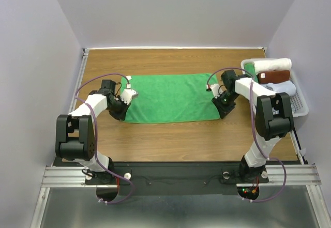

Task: Roll the towels
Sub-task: Flatten the towel, then fold the towel

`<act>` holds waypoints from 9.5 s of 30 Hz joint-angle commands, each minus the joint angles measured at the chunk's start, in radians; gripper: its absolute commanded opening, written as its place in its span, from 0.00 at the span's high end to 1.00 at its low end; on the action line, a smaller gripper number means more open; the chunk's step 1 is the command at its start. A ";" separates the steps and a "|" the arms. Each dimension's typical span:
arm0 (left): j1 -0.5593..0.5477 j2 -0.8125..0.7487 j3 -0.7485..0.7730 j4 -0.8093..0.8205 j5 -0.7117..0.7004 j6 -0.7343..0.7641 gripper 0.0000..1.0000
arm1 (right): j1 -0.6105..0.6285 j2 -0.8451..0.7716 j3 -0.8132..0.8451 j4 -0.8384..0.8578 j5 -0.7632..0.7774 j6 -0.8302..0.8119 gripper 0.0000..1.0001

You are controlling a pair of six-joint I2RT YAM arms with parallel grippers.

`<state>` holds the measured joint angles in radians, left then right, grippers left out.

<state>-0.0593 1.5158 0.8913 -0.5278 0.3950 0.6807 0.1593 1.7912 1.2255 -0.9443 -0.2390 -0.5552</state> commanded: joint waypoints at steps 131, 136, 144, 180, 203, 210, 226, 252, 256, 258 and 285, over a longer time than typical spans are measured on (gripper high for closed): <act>0.141 -0.042 -0.120 -0.126 -0.128 0.172 0.90 | 0.158 -0.122 -0.360 0.133 0.248 0.051 0.74; 0.141 -0.055 -0.118 -0.130 -0.133 0.184 0.90 | 0.177 -0.162 -0.340 0.076 0.179 0.048 0.74; 0.141 -0.062 -0.042 -0.192 -0.024 0.174 0.80 | 0.187 -0.220 -0.247 -0.030 -0.011 0.037 0.67; 0.162 0.362 0.710 0.081 0.050 -0.179 0.50 | -0.049 0.514 0.875 0.067 0.053 0.239 0.62; 0.176 0.420 0.704 0.100 0.016 -0.182 0.41 | -0.015 0.544 0.674 0.159 0.069 0.262 0.70; 0.177 0.486 0.756 0.080 0.010 -0.185 0.41 | 0.006 0.537 0.657 0.174 0.102 0.255 0.92; 0.177 0.623 0.825 0.043 0.090 -0.175 0.51 | 0.006 0.508 0.652 0.173 0.076 0.244 0.99; 0.176 0.716 0.876 0.046 0.107 -0.176 0.70 | 0.005 0.548 0.703 0.173 0.099 0.256 0.99; 0.176 0.719 0.877 0.029 0.134 -0.167 0.71 | 0.006 0.550 0.700 0.173 0.102 0.255 0.99; 0.177 0.715 0.876 0.022 0.145 -0.161 0.81 | 0.006 0.548 0.700 0.173 0.104 0.253 0.99; 0.202 0.589 0.939 0.008 0.136 -0.130 1.00 | -0.070 0.433 0.798 0.174 0.078 0.236 0.99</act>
<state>0.1196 2.2322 1.8729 -0.4976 0.5175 0.5083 0.1131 2.3684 2.0621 -0.7918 -0.1406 -0.3000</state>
